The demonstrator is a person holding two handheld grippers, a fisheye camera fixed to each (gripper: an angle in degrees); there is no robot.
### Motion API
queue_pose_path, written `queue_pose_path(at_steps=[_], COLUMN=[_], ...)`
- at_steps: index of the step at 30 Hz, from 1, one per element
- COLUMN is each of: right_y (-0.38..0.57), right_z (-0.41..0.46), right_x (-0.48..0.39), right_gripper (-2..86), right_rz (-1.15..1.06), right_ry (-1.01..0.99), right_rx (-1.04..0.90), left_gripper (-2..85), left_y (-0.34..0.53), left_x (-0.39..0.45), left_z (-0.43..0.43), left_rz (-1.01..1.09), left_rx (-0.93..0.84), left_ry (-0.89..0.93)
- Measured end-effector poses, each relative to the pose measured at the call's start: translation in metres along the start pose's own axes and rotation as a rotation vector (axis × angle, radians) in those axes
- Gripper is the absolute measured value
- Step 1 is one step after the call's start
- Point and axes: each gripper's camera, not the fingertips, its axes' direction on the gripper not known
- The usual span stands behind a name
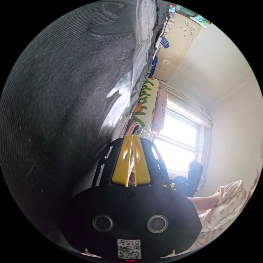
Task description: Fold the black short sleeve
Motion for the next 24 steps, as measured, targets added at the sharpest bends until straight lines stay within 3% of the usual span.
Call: queue_pose_path(at_steps=[18, 24], right_y=[-0.015, -0.037], right_z=[-0.047, -0.092], right_x=[0.041, 0.056], right_gripper=[-0.5, -0.4], right_rz=[0.039, 0.032], right_ry=[-0.225, -0.304], right_rx=[0.221, 0.371], left_gripper=[-0.9, -0.9], left_y=[-0.023, -0.029], left_x=[-0.131, -0.179], left_z=[-0.007, 0.006], left_rz=[0.003, 0.008], left_rx=[0.008, 0.223], left_ry=[-0.010, 0.056])
